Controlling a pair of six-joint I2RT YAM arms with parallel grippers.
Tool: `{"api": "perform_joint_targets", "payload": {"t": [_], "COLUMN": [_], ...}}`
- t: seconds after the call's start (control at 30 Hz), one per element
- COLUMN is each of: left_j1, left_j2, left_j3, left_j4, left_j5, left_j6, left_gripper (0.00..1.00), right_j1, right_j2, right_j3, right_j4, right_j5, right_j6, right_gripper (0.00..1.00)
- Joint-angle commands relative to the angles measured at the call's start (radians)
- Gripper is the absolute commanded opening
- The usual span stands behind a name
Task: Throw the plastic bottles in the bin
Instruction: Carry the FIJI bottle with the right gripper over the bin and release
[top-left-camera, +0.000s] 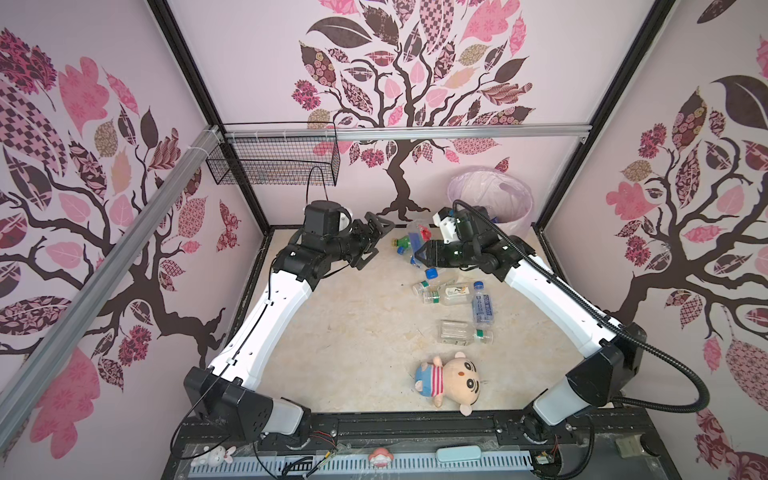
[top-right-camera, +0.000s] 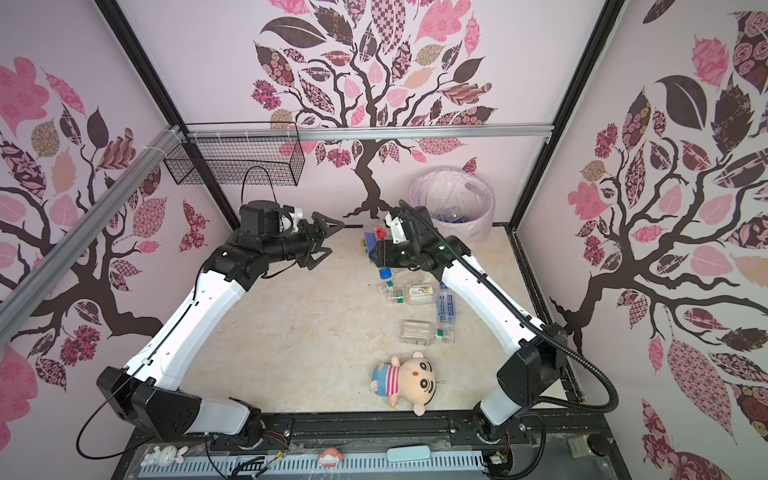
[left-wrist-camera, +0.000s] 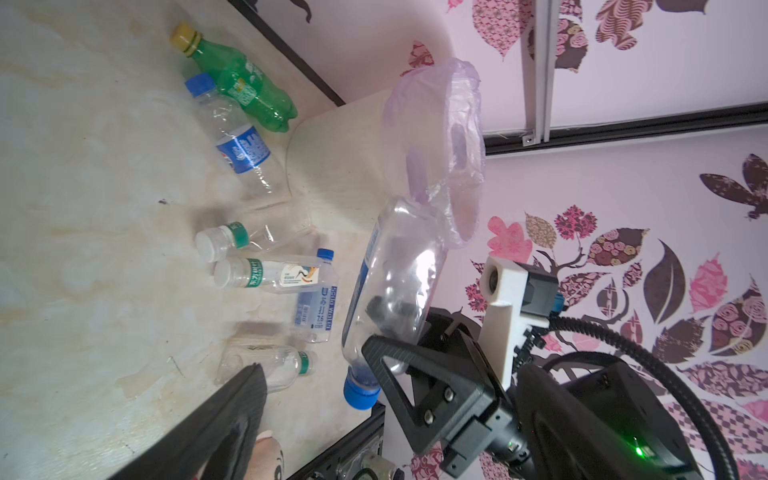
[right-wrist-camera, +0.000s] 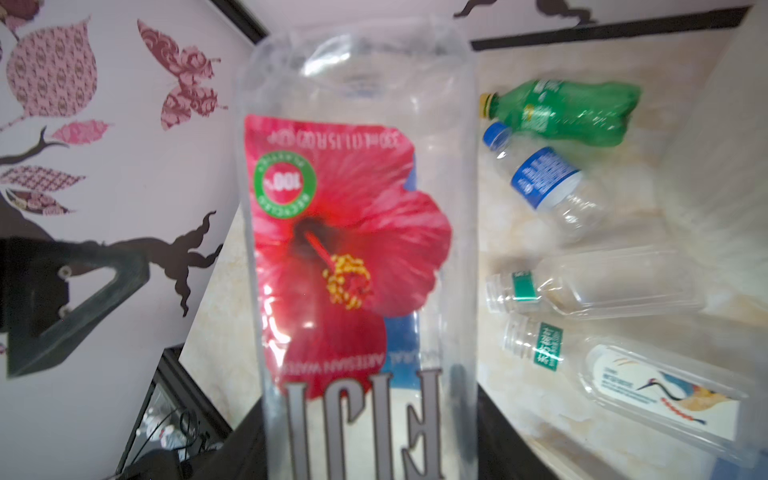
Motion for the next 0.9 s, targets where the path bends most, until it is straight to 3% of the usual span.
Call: {"api": "perform_joint_targets", "payload": {"t": [0.0,0.2,0.5,0.67,0.87], "left_j1": [-0.030,-0.060,-0.112,-0.116,-0.117], "left_j2": [0.043,0.096,0.157,0.176,0.182], "left_j3": [0.100,0.185,0.306,0.323,0.317], "left_j4": [-0.038,-0.072,-0.084,-0.080,-0.090], "left_j5": [0.026,0.054,0.087,0.099,0.105], "left_j6": [-0.009,-0.025,-0.027,-0.042,-0.044], "left_gripper": [0.97,0.97,0.97,0.97,0.97], "right_j1": [-0.050,-0.134,-0.143,-0.143,-0.158], "right_j2": [-0.051,-0.048,-0.011,-0.004,0.064], "right_j3": [0.093,0.263,0.600,0.694,0.680], "right_j4": [-0.020,-0.029,-0.013,0.054,0.090], "right_j5": [0.069,0.195,0.463,0.520,0.592], "right_j6": [-0.006,-0.070,-0.220,-0.240,-0.257], "right_gripper": [0.42,0.42,0.42,0.42,0.44]}}
